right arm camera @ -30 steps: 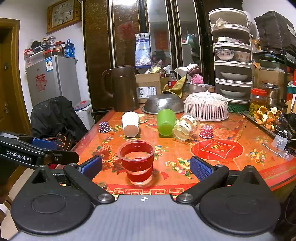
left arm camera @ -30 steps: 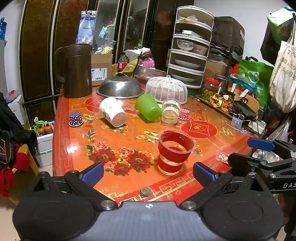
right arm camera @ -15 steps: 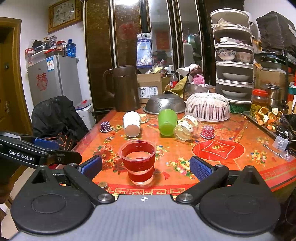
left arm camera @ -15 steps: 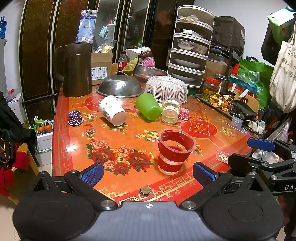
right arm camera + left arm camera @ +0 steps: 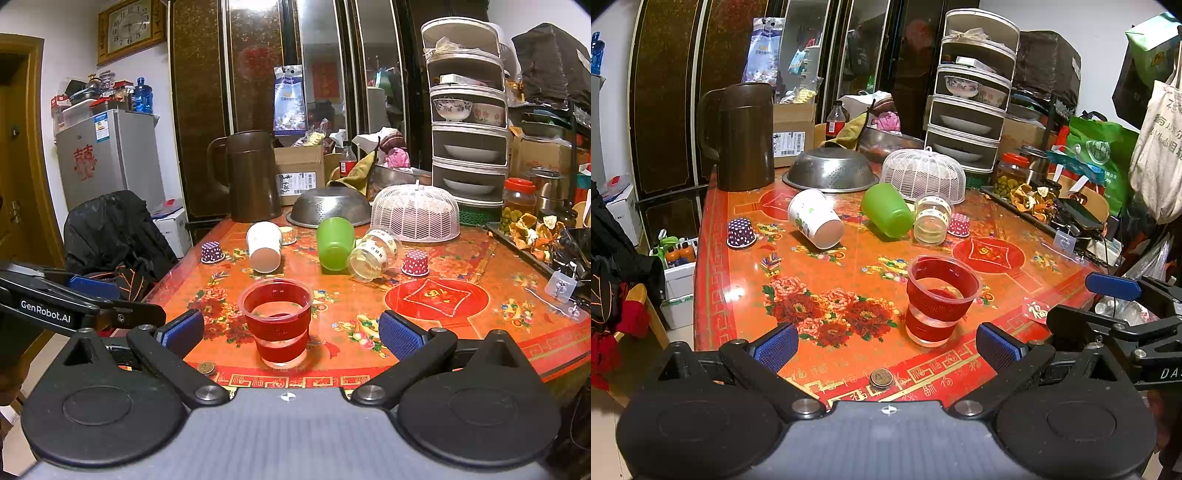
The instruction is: Flip cup upright
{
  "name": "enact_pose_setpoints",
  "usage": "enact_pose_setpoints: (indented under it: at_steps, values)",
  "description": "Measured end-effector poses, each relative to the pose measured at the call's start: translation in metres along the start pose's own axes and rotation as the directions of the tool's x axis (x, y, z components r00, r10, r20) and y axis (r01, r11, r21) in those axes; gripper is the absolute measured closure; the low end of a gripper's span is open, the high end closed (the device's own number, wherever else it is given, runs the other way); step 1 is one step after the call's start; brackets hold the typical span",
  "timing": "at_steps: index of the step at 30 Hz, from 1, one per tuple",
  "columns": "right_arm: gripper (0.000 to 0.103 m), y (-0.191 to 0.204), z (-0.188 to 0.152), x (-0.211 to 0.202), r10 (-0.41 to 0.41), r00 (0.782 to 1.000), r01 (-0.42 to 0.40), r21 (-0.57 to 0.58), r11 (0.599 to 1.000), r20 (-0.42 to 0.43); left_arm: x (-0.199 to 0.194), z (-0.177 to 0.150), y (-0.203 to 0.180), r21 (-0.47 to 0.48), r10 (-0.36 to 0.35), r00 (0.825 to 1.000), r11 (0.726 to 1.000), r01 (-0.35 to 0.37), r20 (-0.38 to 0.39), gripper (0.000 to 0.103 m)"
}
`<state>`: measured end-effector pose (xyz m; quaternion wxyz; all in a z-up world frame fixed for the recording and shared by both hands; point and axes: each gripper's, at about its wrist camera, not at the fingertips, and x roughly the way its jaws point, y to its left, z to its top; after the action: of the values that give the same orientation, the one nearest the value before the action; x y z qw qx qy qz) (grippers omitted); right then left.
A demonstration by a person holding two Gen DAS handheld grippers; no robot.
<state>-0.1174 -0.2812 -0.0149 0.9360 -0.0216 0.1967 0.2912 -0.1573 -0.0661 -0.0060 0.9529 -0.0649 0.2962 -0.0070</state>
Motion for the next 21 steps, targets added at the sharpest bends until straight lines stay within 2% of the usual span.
enact_pose_setpoints:
  at_steps: [21]
  values:
    - [0.001, 0.0006, 0.0000, 0.0005, 0.001, 1.000, -0.001, -0.003, 1.000, 0.001, 0.0017, -0.0028, -0.0024, 0.004, 0.005, 1.000, 1.000, -0.005, 0.006, 0.000]
